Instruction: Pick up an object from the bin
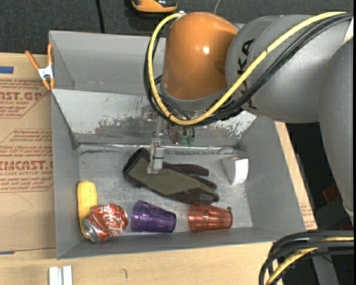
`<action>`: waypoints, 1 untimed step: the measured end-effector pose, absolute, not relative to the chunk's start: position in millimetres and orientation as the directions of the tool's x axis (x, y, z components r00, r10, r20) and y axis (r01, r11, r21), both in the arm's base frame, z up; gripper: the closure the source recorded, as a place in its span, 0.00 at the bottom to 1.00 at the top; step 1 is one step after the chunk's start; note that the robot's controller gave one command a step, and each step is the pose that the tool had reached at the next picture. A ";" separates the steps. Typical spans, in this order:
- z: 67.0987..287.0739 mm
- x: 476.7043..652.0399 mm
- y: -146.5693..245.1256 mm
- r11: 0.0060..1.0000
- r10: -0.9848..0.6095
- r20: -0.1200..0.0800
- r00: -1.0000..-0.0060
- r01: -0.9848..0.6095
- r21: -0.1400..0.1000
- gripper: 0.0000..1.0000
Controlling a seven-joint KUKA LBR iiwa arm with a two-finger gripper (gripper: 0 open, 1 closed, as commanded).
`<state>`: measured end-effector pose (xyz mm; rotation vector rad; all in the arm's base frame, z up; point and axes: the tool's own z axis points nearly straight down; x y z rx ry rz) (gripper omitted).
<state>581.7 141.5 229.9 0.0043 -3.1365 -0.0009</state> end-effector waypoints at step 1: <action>235.0 582.8 140.5 1.000 -0.001 -0.002 -1.000 -0.001 0.002 0.00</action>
Offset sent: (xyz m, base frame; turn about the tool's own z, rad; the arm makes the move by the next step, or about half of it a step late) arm -0.0352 -0.0253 -0.1274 -0.2297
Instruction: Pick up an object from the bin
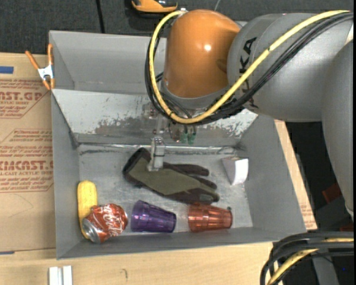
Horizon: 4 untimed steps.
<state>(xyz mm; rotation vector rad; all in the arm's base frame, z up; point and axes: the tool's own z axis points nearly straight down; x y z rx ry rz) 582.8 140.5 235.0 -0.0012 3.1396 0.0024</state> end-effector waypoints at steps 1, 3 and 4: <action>191.6 571.3 133.0 0.997 -0.081 -0.007 -0.997 -0.081 0.001 0.00; 111.5 574.1 121.1 0.946 -0.323 -0.001 -0.946 -0.323 0.001 0.00; 105.5 575.0 117.2 0.968 -0.253 -0.001 -0.968 -0.253 0.002 0.00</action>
Offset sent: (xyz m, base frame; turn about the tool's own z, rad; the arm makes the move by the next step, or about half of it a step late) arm -0.0107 -0.0117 -0.1229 -0.3951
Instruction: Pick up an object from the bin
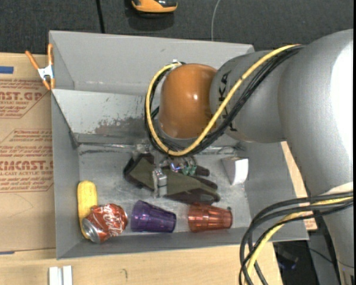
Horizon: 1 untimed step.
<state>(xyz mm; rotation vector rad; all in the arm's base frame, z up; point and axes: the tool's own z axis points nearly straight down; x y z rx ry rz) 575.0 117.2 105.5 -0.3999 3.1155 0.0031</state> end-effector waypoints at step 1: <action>151.1 569.4 121.7 0.953 -0.303 0.004 -0.953 -0.303 0.001 0.00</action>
Offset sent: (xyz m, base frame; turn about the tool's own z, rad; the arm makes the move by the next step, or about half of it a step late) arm 0.0067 -0.0066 -0.0150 -0.1363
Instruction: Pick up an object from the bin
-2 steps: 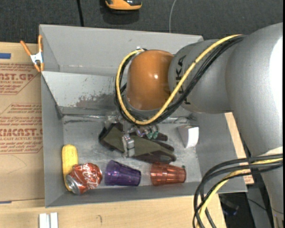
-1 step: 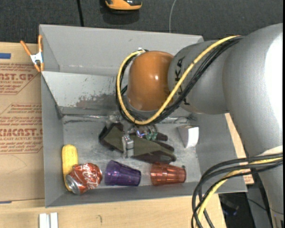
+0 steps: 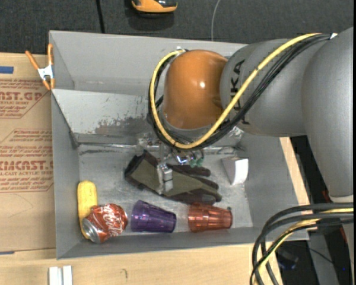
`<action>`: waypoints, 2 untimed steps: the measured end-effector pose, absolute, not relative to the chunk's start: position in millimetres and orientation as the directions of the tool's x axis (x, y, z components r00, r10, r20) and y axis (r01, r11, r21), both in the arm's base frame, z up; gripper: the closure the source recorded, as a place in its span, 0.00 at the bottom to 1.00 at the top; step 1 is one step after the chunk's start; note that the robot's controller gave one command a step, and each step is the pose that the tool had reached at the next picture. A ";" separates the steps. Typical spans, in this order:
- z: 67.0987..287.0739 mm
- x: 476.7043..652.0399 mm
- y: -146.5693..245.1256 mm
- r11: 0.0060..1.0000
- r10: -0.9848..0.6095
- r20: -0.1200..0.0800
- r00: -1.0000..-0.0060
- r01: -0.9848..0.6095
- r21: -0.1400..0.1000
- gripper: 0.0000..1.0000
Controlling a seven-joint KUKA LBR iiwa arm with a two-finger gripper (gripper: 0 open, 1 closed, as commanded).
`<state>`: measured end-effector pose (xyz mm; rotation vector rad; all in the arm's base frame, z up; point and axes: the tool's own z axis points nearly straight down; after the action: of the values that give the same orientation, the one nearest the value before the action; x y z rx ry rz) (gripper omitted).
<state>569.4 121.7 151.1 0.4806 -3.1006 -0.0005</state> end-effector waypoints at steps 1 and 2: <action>128.6 579.2 116.5 0.932 -0.363 -0.009 -0.932 -0.363 0.000 0.00; 91.7 578.2 109.2 0.938 -0.348 0.001 -0.938 -0.348 0.002 0.00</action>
Offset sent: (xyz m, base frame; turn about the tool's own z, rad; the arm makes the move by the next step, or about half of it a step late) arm 0.0097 -0.0137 -0.0572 -0.0471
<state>578.2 109.2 91.7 0.5543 -3.0907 -0.0030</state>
